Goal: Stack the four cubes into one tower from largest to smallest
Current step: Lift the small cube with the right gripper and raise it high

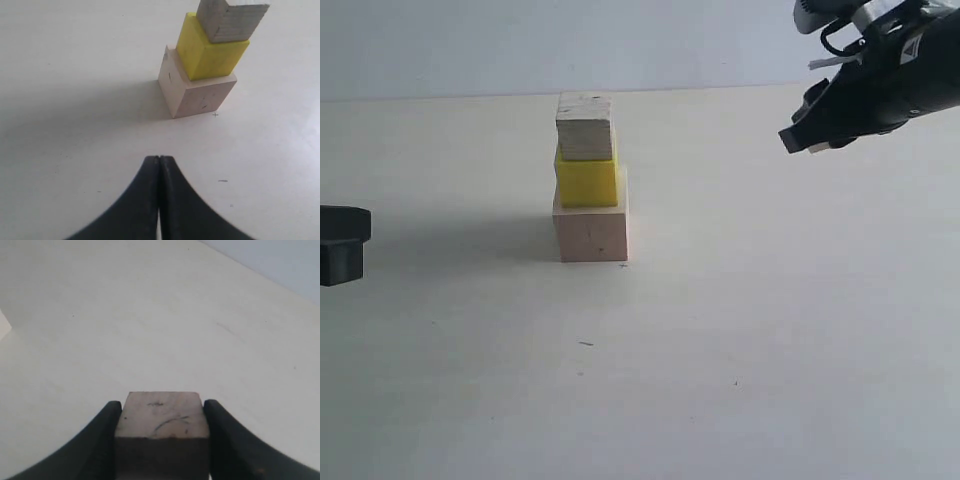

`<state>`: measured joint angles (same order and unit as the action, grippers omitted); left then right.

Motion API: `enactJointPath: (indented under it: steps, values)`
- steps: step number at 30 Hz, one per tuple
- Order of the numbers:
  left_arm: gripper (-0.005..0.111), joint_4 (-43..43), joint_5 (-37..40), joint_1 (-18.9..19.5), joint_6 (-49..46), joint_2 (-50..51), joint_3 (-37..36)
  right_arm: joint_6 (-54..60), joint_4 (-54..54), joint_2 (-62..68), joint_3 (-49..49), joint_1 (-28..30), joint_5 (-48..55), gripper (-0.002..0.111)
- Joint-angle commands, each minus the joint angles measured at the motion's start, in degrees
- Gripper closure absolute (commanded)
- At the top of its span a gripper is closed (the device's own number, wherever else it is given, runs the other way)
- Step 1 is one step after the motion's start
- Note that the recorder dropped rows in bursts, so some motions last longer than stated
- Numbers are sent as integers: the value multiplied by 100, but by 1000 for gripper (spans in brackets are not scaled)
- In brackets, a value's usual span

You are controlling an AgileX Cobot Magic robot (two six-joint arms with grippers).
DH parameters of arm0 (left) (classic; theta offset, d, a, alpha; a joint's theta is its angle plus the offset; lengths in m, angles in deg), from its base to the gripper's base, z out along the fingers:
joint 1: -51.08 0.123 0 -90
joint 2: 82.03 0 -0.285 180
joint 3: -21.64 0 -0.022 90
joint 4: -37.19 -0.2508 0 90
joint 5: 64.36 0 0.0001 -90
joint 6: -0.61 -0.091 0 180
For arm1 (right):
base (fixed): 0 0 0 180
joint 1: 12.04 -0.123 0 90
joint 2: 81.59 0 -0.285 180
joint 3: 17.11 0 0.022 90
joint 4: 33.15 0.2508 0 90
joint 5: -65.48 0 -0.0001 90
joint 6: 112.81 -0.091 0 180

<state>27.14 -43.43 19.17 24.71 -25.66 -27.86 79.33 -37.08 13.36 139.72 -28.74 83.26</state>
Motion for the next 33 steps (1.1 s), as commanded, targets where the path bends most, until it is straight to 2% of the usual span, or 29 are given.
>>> enactJointPath:
  steps: [1,9,13,20,24,27,33]
  values:
    - [107,13,-99,-3,13,18,-30,-708,56,-70,-23,39,-168,108]
    - [107,13,-60,-3,13,18,-30,-1537,150,-70,-23,39,-155,108]
    - [107,13,-60,-3,13,18,-30,-1565,701,-70,-23,39,-155,108]
    - [107,-11,-62,-3,-7,18,-30,-1668,679,-45,-23,39,-417,108]
    - [107,-116,-62,-3,-7,18,-30,-774,678,-23,-23,39,-2013,108]
    - [107,-116,-62,-3,-7,18,-30,-722,257,176,-23,39,-2955,108]
    - [107,-140,-51,-3,-7,18,-30,-3206,-3105,889,-5,160,-5840,108]
